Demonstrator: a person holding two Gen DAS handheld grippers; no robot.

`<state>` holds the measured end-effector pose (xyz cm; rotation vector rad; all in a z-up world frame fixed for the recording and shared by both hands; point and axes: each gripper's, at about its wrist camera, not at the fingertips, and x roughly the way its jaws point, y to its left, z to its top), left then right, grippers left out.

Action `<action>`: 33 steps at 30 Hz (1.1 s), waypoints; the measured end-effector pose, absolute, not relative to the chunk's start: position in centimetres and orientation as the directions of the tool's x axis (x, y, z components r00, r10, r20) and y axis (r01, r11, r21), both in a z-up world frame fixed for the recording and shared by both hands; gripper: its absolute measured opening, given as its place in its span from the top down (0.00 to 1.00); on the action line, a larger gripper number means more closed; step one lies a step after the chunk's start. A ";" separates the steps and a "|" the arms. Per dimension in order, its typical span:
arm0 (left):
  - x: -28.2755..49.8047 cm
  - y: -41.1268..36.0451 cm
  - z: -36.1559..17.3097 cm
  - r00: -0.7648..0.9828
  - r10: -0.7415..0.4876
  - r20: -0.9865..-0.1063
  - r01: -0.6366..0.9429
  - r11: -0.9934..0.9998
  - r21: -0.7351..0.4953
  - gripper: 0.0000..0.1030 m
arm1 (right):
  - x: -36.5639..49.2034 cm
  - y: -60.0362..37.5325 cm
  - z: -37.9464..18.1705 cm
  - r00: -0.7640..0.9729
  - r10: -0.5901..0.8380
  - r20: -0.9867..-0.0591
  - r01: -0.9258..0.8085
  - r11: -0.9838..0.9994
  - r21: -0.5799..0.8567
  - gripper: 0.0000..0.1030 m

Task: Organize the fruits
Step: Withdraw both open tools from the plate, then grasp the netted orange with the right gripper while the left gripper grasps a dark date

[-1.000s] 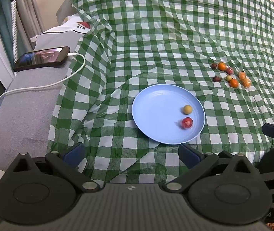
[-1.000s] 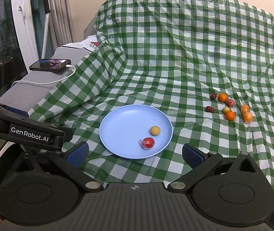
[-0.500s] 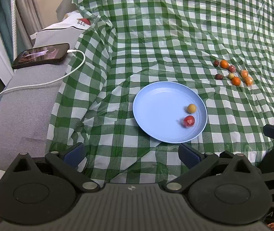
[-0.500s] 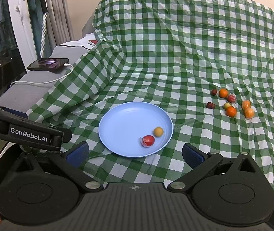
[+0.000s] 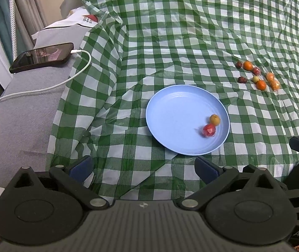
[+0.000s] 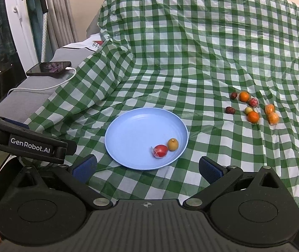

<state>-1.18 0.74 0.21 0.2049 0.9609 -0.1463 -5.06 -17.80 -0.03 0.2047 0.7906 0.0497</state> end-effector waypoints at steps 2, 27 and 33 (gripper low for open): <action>-0.9 0.6 0.1 0.562 -0.030 -0.826 0.215 0.970 0.111 0.00 | -4.9 -18.0 -0.2 0.703 0.116 -0.702 0.040 0.979 0.202 0.01; 8.2 -11.4 -1.4 0.550 -0.125 -0.826 0.392 0.912 0.123 0.00 | -1.5 -31.5 -5.6 0.689 -0.198 -0.697 0.388 0.913 0.125 0.01; 13.3 -18.5 -4.2 0.536 -0.223 -0.814 0.528 0.841 0.117 0.00 | 2.0 -38.2 -8.5 0.656 -0.314 -0.686 0.494 0.866 0.076 0.01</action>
